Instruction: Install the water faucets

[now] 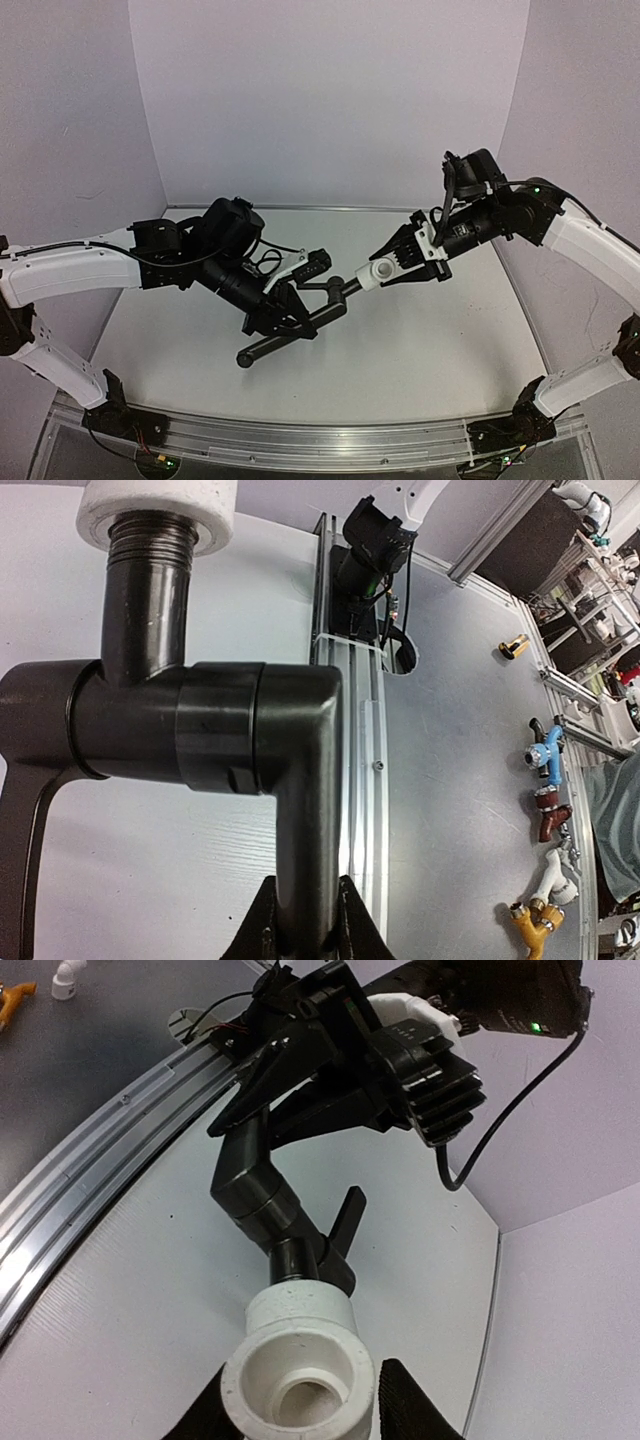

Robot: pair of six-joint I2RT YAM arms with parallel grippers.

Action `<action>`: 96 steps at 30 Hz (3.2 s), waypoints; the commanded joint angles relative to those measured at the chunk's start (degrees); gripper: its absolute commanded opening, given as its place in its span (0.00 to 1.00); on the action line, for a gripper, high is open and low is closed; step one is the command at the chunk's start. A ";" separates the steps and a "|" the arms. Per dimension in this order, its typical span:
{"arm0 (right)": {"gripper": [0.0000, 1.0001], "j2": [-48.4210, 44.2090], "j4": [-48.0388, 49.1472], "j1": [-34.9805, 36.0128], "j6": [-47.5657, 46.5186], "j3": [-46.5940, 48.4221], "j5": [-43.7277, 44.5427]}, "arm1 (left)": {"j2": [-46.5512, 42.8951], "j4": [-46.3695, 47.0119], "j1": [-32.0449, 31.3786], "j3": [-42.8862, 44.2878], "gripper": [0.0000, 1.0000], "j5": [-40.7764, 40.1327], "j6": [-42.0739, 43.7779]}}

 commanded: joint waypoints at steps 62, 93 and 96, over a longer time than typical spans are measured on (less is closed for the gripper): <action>0.78 14.07 -0.50 -10.86 56.37 20.51 -2.62 | 0.77 16.07 -16.97 -4.65 0.00 -64.59 23.28; 0.86 -2.96 -2.19 1.80 -12.20 -0.57 10.09 | -3.70 6.36 -7.49 1.47 0.00 -18.26 7.26; 0.82 -2.57 -0.31 2.25 -9.86 -1.09 9.78 | -3.20 6.42 -7.47 1.87 0.00 -17.49 7.35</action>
